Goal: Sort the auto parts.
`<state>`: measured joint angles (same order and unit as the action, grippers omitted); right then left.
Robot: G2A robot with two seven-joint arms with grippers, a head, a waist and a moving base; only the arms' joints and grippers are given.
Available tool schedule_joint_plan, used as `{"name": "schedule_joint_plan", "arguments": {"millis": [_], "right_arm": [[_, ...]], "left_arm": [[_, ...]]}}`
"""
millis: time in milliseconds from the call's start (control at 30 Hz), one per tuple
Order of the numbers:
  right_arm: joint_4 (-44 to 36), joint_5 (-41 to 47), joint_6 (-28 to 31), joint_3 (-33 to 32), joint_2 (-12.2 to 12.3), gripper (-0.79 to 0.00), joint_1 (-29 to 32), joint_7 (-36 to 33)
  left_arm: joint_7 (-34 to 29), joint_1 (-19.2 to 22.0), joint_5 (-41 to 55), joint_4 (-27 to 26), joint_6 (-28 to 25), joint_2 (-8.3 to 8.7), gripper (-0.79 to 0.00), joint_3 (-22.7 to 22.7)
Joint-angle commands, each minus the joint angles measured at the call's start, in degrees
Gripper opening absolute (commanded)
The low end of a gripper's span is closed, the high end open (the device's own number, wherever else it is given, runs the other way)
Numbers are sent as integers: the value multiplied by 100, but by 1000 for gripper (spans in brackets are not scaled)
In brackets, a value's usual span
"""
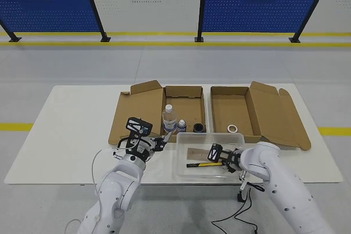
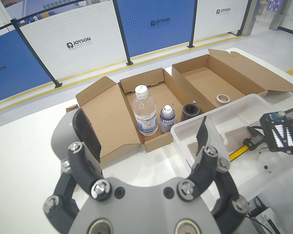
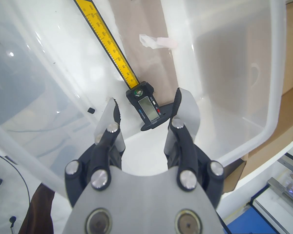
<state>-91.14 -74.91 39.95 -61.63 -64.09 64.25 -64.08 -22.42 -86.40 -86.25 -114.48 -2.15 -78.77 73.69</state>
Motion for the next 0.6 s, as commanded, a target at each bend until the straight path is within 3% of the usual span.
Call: {"name": "schedule_joint_plan", "arguments": {"millis": [0,300,567], "right_arm": [[77,-64,-18,103,-14,-314,-73,-29],[399,-194,-68,452,-69,-302,-277,64],[701,-253,-125,689,-124,-422,-476,161]], "left_arm": [[0,0,0,0,0,0,0,0],[0,0,0,0,0,0,0,0],[0,0,0,0,0,0,0,0]]}}
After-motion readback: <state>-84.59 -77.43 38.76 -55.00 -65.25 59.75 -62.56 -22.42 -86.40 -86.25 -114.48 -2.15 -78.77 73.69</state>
